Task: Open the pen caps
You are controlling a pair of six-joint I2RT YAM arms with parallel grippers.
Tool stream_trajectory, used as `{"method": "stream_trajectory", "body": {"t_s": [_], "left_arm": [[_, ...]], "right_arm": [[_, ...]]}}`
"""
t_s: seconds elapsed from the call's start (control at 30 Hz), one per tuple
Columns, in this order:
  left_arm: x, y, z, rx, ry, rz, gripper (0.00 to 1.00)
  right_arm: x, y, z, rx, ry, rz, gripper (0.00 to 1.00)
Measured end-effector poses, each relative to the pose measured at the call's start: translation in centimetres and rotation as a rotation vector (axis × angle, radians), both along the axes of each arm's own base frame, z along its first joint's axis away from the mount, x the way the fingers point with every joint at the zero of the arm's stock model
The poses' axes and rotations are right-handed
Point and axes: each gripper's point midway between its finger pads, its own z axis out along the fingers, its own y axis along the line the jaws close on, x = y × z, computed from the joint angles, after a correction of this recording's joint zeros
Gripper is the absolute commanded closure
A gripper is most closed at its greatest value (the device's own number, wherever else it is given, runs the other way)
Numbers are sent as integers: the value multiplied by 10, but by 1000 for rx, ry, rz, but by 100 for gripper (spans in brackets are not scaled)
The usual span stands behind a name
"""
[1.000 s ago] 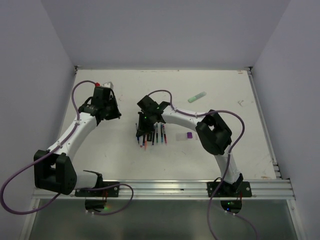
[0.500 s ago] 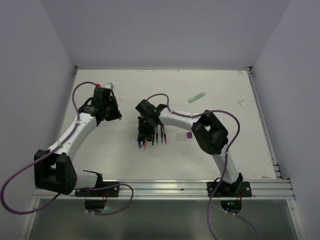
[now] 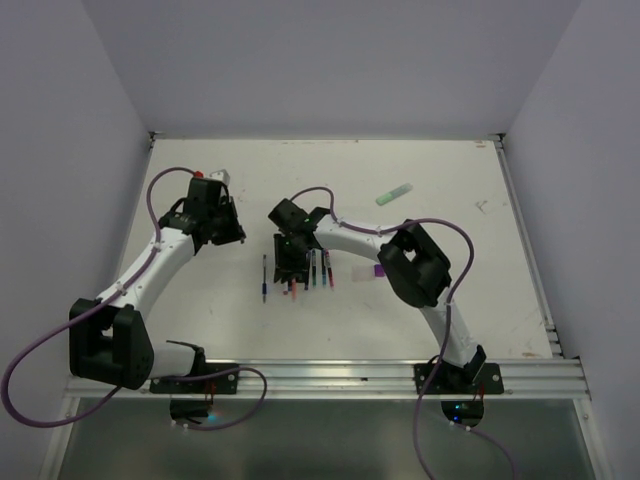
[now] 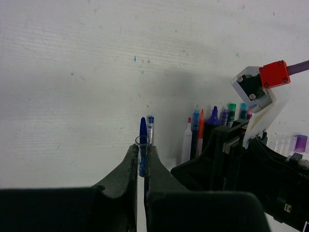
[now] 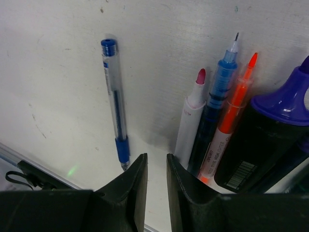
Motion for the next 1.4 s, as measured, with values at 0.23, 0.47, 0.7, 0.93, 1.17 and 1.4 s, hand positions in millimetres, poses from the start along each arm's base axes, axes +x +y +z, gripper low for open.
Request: {"method": "stream_trajectory", "body": {"t_s": [0.23,0.47,0.7,0.93,1.17,1.4], "left_arm": [[-2,0,-11,1,21,-2,100],[-30,12,-62,54,164,33,100],[-40,-10,-71,-62,167,-33,100],[-16,-103,-40,-302,52,-272,100],[-36,-200,-50,-426,123,-490,100],[-31,-231,-67,-454,165,-531,100]], "right_arm": [[6,-6,4,-29,-42,9,74],[29,-22,76,42,-163,-25,74],[57,-52,183,212,-325,-115,73],[90,-140,187,171,-337,-314,73],[95,-199,170,95,-302,-437,73],[102,-223,177,91,-317,-494,73]]}}
